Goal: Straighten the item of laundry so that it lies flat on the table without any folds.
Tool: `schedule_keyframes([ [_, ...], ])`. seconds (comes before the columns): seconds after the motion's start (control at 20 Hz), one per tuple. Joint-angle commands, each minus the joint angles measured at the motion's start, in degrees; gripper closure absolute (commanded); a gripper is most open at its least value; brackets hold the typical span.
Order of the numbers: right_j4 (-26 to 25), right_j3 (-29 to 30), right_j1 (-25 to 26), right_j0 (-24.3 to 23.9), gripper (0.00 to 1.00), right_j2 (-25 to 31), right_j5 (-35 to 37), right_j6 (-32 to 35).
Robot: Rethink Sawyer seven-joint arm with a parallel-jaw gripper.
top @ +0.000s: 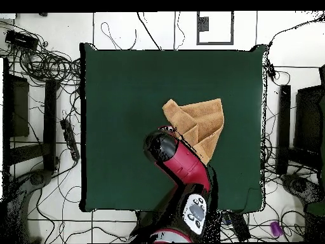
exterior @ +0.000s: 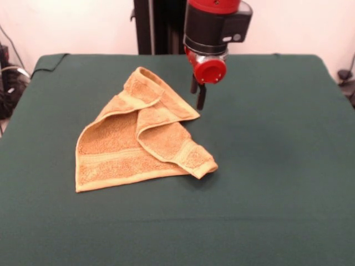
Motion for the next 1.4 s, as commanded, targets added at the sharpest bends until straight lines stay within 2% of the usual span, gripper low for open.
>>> schedule_keyframes([
  [0.05,0.78,3.32,2.33,-1.05,0.0,8.63,-0.35,9.57],
  [0.65,-2.33,5.4,2.31,-3.6,0.0,9.5,-5.77,6.3],
  [0.9,-5.2,7.05,2.12,-6.97,0.0,12.06,-9.7,4.73],
  [1.4,-8.24,8.0,2.85,-9.22,0.0,14.84,-13.78,8.09],
])
